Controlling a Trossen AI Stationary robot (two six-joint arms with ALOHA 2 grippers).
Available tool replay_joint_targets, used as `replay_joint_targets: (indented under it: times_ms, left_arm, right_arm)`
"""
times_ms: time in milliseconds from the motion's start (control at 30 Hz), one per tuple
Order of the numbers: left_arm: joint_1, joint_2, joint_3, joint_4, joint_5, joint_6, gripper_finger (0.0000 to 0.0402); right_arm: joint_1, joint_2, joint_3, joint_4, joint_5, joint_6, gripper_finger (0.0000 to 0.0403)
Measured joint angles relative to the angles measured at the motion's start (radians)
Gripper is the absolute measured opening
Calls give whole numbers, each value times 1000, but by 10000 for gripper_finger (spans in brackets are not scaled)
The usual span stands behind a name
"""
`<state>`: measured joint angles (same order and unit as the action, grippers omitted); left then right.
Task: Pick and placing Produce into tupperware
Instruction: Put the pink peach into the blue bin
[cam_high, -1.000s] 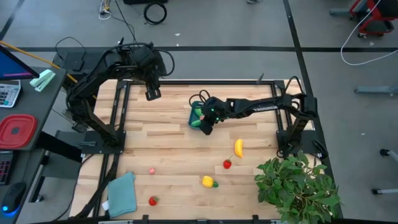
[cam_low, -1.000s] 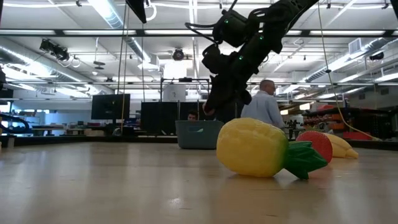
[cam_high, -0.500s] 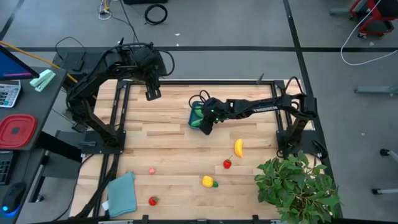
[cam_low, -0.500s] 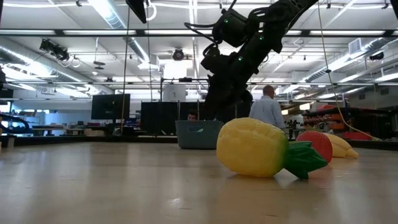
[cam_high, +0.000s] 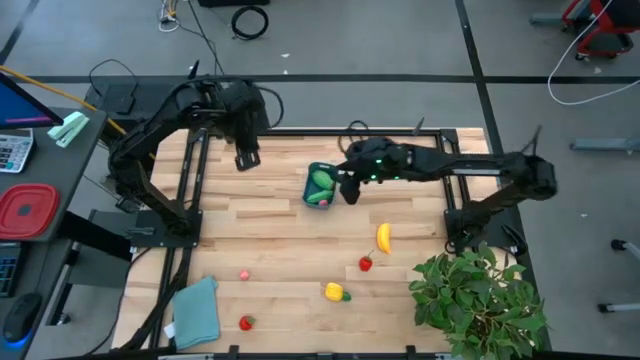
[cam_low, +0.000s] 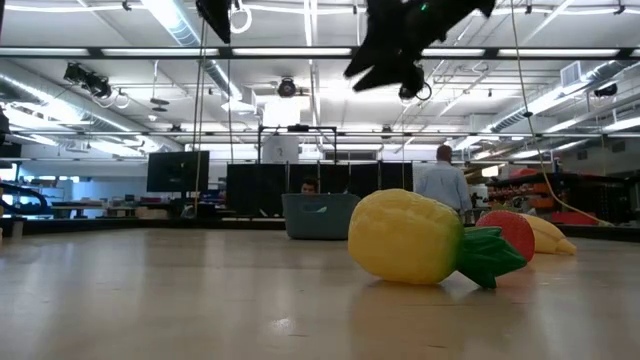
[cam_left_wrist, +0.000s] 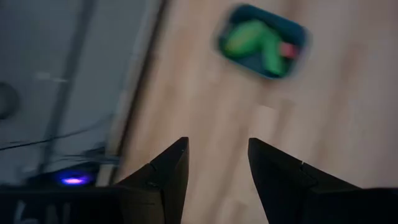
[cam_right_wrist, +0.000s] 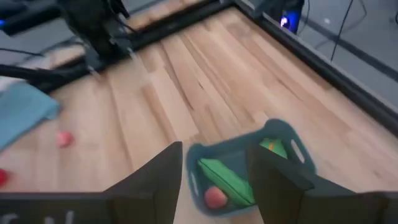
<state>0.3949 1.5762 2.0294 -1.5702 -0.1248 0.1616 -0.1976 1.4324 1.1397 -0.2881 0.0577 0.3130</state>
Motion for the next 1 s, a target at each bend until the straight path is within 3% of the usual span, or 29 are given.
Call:
replay_joint_targets:
  times_ms: [100,300,500,633,833,1000]
  left_arm:
    - [-27,0,-86,0,77,-38,172]
    - [-122,-3,-367,0,83,-192,172]
    - [-228,-11,-649,0,87,-414,172]
    - [-323,-16,-789,0,183,-483,172]
    - [-516,-52,-882,14,229,-651,172]
    - [-693,-78,-903,135,228,-794,172]
  right_arm:
    - [12,-84,0,-40,3,0,183]
    - [42,-198,0,-165,29,-1,182]
    - [87,-230,0,-321,145,0,183]
    - [110,-221,0,-410,222,24,183]
    - [129,-203,0,-432,294,47,183]
    - [129,-201,0,-429,305,70,183]
